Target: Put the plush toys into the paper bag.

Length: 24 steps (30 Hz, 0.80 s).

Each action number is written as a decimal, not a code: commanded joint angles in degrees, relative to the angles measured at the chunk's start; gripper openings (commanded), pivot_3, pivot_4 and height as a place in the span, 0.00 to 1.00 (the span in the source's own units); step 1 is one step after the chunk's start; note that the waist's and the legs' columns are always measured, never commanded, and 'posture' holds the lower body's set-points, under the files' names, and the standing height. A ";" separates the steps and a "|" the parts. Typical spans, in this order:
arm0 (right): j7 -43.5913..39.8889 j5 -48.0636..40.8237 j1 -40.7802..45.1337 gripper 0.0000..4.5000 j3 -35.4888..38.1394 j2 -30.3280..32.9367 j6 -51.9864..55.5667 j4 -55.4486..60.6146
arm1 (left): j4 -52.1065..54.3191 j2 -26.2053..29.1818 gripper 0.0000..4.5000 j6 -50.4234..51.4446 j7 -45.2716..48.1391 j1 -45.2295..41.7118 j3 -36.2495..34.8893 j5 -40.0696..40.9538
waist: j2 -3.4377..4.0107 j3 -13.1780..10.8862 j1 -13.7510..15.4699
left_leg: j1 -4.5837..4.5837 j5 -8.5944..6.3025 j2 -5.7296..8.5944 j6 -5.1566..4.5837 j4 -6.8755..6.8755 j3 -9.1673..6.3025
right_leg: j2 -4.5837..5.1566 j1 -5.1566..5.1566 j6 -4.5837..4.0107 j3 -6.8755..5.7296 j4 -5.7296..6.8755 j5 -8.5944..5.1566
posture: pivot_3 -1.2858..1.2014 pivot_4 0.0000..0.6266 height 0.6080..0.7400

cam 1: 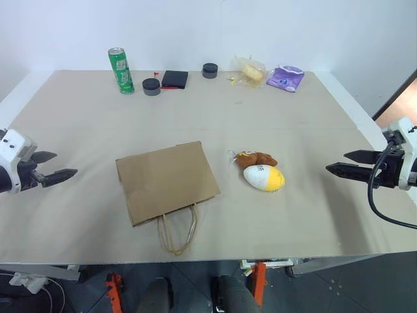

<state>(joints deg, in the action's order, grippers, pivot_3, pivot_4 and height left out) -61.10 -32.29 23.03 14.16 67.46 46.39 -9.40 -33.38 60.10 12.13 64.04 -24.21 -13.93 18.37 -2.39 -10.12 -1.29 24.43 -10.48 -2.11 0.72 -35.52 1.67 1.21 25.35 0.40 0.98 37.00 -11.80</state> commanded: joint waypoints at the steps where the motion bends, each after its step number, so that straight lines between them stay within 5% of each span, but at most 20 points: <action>1: 0.19 -0.14 0.38 1.00 2.55 -0.17 -0.32 0.27 | 1.16 -0.05 0.96 -0.43 0.79 -1.17 -1.02 0.58 | 0.00 0.00 0.01 | 0.00 0.00 0.00 0.00 0.00 0.00 | 0.00 0.00 0.00 0.00 0.00 0.00 | 0.52 0.24 1.00; 24: -3.14 -2.65 -4.07 1.00 9.36 -3.81 -5.05 3.98 | 2.98 -3.26 0.96 2.91 0.10 -3.48 -2.32 2.30 | 0.00 0.01 0.04 | 0.01 0.00 0.03 0.00 -0.25 0.01 | 0.00 -0.06 0.19 0.06 0.10 0.14 | 0.52 0.24 1.00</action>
<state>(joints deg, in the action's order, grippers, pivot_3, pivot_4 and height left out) -61.50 -32.75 19.81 19.22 64.14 44.55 -8.92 -32.57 56.78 13.54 64.11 -26.09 -13.81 18.57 -2.39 -10.12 -1.25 24.44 -10.48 -2.08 0.72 -35.78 1.65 1.19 25.26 0.59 1.03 37.09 -11.66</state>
